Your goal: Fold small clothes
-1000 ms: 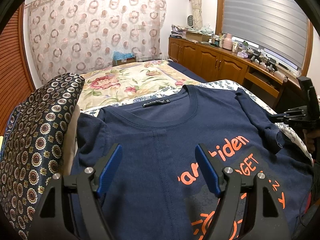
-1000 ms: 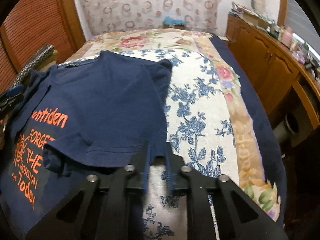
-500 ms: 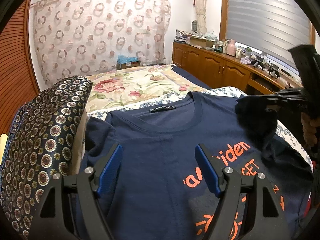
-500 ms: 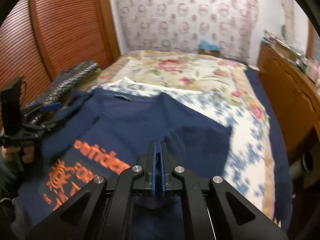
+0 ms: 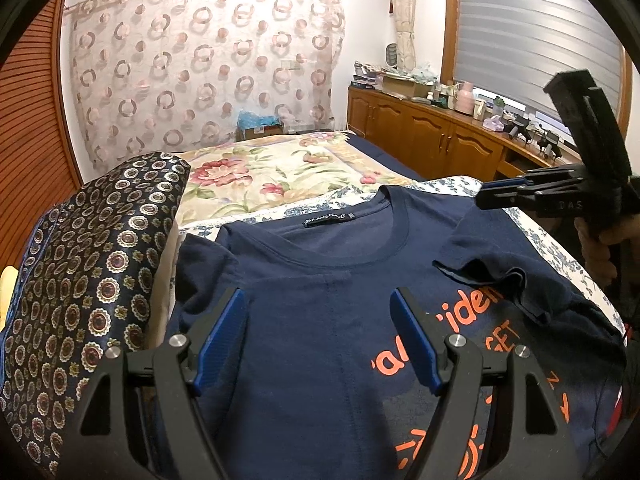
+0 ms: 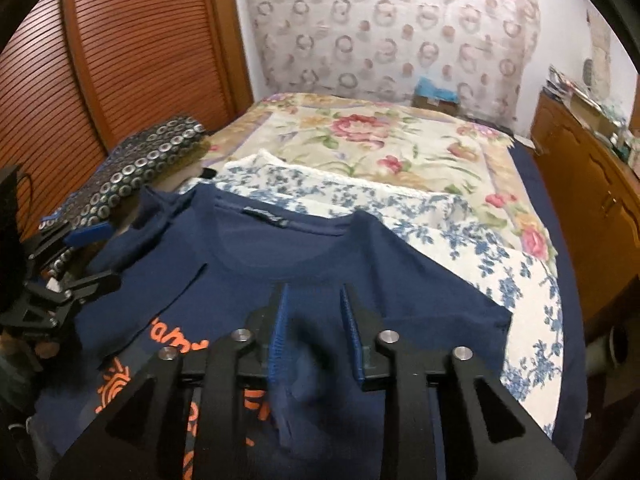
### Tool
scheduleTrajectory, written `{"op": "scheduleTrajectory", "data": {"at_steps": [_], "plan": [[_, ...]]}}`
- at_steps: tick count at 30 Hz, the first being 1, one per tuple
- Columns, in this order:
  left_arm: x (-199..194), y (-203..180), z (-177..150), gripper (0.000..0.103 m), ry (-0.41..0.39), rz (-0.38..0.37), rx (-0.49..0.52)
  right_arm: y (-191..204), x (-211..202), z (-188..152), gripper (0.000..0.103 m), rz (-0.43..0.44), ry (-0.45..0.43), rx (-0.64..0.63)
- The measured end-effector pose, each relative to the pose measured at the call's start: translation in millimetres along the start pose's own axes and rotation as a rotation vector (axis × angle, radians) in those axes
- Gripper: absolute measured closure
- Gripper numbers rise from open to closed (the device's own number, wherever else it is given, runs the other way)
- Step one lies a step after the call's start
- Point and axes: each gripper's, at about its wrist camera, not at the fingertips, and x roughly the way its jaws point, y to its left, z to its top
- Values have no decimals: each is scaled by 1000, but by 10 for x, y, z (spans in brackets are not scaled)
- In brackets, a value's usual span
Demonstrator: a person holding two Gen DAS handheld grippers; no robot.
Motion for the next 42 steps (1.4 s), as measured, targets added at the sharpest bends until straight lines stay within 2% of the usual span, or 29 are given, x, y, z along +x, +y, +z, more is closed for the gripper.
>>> {"op": "scheduleTrajectory", "data": {"at_steps": [13,20,25,29,31,34,42], "plan": [[11,-82,-2,28,-2,-2,9,99,-409,-583,77,-35,52,10],[-46,-115,31,28,-15,2,16,265,-346,-952,76,-21,112,23],[-80,-72,47,28,-20,19,7,366,-298,-1075,76,6,139,1],[-85,-34,66,28,-15,38,-1,443,-251,-1131,76,-12,161,-56],[-90,-17,85,28,-13,50,-2,441,-235,-1155,89,-29,168,-80],[-125,31,110,28,-12,66,-4,425,-299,-1175,97,-9,152,-96],[-241,191,213,28,-6,112,-8,362,-454,-1255,97,78,137,-73]]}}
